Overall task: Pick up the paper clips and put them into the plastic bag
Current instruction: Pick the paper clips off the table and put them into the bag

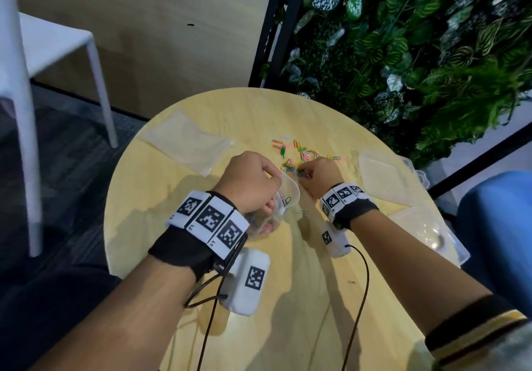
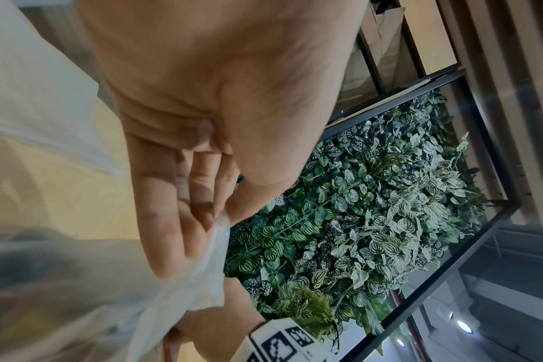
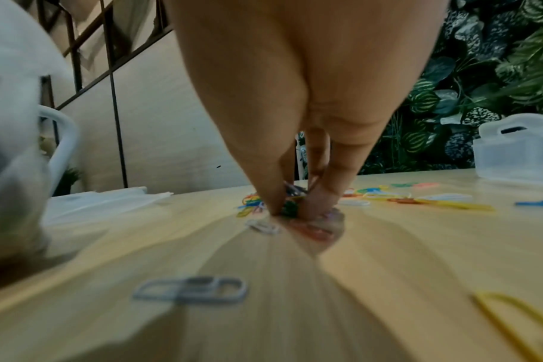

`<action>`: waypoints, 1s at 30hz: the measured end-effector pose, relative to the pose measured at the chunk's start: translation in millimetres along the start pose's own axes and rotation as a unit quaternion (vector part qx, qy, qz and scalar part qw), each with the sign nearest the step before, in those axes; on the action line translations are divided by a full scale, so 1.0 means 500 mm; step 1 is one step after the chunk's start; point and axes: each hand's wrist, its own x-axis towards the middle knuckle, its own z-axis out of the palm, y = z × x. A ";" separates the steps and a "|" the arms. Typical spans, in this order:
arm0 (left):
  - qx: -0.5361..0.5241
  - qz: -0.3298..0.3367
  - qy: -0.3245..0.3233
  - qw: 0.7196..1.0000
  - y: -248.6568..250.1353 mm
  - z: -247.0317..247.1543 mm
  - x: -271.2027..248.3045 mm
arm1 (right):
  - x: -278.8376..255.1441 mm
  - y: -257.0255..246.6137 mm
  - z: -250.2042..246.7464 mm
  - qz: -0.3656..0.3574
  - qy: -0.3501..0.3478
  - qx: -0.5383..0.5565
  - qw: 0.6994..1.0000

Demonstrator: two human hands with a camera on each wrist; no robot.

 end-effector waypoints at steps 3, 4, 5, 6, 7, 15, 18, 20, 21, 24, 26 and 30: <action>0.014 -0.012 -0.001 1.000 -0.004 0.002 0.000 | -0.025 0.001 -0.004 0.015 0.025 0.017 0.999; 0.017 -0.017 -0.003 1.000 -0.005 0.002 0.000 | -0.032 0.005 -0.009 0.015 0.023 0.016 0.999; 0.019 -0.021 -0.004 1.000 -0.007 0.003 0.001 | -0.036 0.011 -0.015 0.019 0.013 0.014 1.000; 0.020 -0.025 -0.005 0.999 -0.007 0.004 0.001 | -0.039 0.022 -0.020 0.032 0.000 0.015 0.999; 0.021 -0.028 -0.006 0.999 -0.008 0.006 0.003 | -0.041 0.034 -0.025 0.052 -0.009 0.031 0.998; 0.029 -0.019 0.005 0.999 -0.007 0.019 0.003 | -0.131 0.052 -0.120 0.145 -0.120 0.689 0.700; 0.040 -0.004 0.015 0.999 -0.003 0.025 0.001 | -0.172 0.005 -0.136 0.101 -0.182 0.725 0.656; 0.044 0.004 0.018 0.999 -0.001 0.027 -0.002 | -0.187 -0.023 -0.126 0.096 -0.211 0.705 0.670; 0.046 0.008 0.019 0.999 -0.001 0.027 -0.003 | -0.189 -0.034 -0.117 0.099 -0.216 0.697 0.677; 0.043 0.022 0.014 0.999 0.000 0.026 -0.007 | -0.192 -0.060 -0.100 0.120 -0.196 0.699 0.677; 0.043 0.037 0.010 0.998 0.004 0.025 -0.009 | -0.196 -0.073 -0.103 0.122 -0.189 0.703 0.674; 0.030 0.054 -0.005 0.998 0.009 0.032 -0.011 | -0.200 -0.076 -0.112 0.077 -0.147 0.593 0.788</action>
